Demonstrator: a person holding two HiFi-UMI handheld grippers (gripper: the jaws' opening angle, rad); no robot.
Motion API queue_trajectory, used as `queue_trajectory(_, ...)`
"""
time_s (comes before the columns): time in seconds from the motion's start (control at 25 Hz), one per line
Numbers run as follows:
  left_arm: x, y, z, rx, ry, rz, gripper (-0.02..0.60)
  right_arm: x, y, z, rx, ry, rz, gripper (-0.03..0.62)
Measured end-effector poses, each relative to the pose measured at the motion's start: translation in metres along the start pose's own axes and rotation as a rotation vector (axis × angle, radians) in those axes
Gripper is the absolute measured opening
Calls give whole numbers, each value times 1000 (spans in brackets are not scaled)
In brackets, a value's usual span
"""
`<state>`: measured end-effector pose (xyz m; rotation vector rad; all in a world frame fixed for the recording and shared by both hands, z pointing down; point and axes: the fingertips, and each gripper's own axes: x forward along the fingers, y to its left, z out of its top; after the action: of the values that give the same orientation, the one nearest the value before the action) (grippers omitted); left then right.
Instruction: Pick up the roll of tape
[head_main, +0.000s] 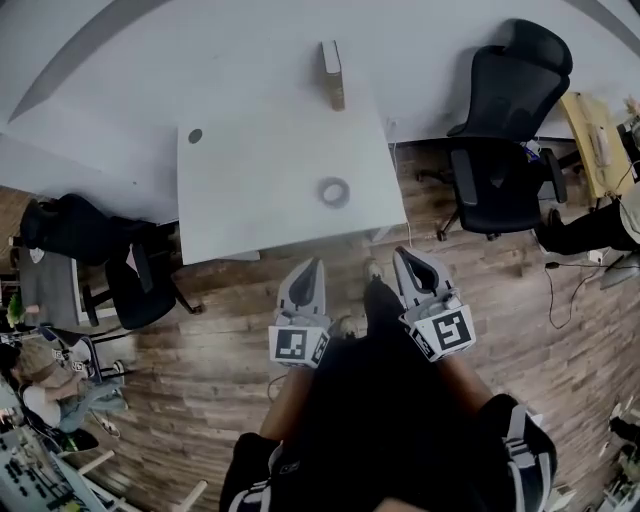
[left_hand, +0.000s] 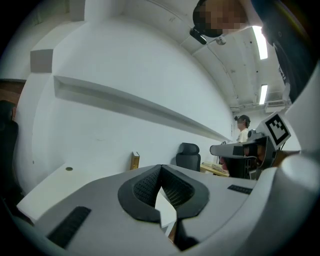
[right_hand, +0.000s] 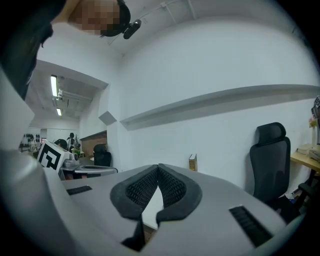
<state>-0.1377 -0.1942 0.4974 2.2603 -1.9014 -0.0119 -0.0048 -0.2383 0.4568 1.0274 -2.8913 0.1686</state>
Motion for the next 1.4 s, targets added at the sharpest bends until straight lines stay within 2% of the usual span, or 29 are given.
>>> queue_trajectory(0.24, 80, 33, -25, 1, 104, 50, 23, 66, -45, 4, 3, 38, 67, 12)
queue_trajectory(0.36, 112, 55, -47, -5, 162, 108, 23, 90, -60, 3, 4, 51, 85, 12)
queue_trajectory(0.48, 144, 77, -73, 1, 228, 152, 25, 109, -76, -2, 12, 75, 98, 12)
queue_trajectory(0.72, 198, 110, -137, -25, 399, 166, 35, 144, -101, -19, 29, 123, 125, 12)
queue_trajectory(0.92, 222, 126, -196, -50, 572, 173, 121, 160, -115, -30, 40, 157, 131, 12)
queue_trajectory(1.0, 228, 133, -218, -55, 642, 187, 137, 165, -120, -33, 43, 167, 131, 12)
queue_trajectory(1.24, 240, 150, -271, -87, 773, 192, 140, 172, -128, -42, 56, 188, 120, 12)
queue_trajectory(1.4, 244, 154, -293, -110, 852, 197, 137, 170, -133, -48, 65, 201, 108, 12)
